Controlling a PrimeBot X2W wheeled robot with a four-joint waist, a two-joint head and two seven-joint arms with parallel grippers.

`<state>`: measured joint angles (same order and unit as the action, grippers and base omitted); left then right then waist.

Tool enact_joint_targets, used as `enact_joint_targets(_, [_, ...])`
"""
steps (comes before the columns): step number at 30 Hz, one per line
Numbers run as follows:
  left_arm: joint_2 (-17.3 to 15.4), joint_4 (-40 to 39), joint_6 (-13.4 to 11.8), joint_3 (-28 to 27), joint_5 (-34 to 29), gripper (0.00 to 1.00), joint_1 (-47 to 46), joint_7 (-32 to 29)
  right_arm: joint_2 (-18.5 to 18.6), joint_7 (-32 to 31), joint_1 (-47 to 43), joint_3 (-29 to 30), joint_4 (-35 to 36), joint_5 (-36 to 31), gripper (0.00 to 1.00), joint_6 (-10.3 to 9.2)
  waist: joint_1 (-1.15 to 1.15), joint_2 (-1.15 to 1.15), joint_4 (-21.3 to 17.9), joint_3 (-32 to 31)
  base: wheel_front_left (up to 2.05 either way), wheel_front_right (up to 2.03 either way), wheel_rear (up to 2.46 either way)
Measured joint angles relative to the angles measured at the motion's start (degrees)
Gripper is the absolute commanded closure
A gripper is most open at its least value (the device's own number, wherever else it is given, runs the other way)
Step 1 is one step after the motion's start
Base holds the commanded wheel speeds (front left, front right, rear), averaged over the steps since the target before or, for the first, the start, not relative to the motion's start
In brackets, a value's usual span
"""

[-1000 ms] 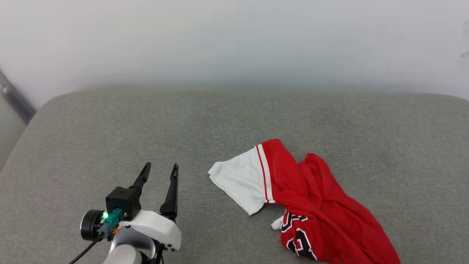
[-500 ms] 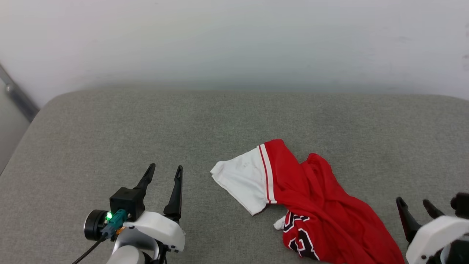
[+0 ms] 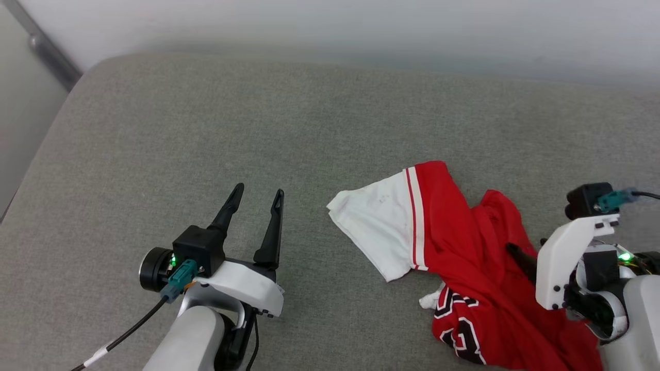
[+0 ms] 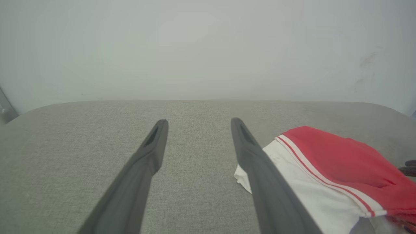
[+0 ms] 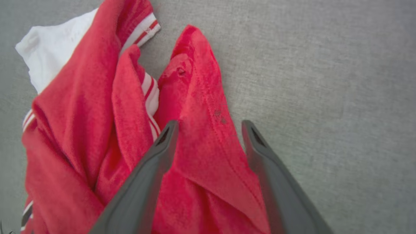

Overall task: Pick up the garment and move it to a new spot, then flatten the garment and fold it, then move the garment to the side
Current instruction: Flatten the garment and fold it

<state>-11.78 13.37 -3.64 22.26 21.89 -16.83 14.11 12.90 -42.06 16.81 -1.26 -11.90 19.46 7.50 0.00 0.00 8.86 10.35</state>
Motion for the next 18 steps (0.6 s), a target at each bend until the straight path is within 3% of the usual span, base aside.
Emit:
enact_joint_targets(11, [1.27, 1.21, 0.56, -0.42, -0.55, 0.0, -1.25, 0.74, -0.79, -7.16, 3.45, -1.25, -7.16, 0.02, 0.0, 0.01, 0.0, 0.0, 1.78, 2.69, 0.0, 0.0, 0.0])
enact_joint_targets(12, [1.37, 1.29, 0.56, -0.45, -0.55, 0.0, -1.25, 0.77, -0.96, -7.57, 3.61, -1.23, -7.4, 0.21, 0.39, 0.01, 0.0, 0.0, 1.69, 2.54, 0.0, 0.0, 0.0])
enact_joint_targets(13, [1.44, 1.37, 0.56, -0.49, -0.55, 0.0, -1.25, 0.77, -1.08, -7.77, 3.71, -1.26, -7.57, 0.24, 0.65, 0.01, 0.0, 0.0, 1.56, 2.37, 0.0, 0.0, 0.0])
enact_joint_targets(14, [1.52, 1.54, 0.57, -0.55, -0.56, 0.0, -1.25, 0.78, -1.1, -7.87, 3.71, -1.31, -7.72, 0.24, 1.0, 0.01, 0.0, 0.0, 1.45, 2.16, 0.0, 0.0, 0.0])
enact_joint_targets(18, [1.75, 2.0, 0.74, -0.78, -0.56, 0.0, -1.22, 0.8, -1.0, -4.8, 3.54, -2.03, -6.77, 0.78, 1.0, 0.01, 0.0, 0.0, 0.92, 1.06, 0.0, 0.0, 0.0])
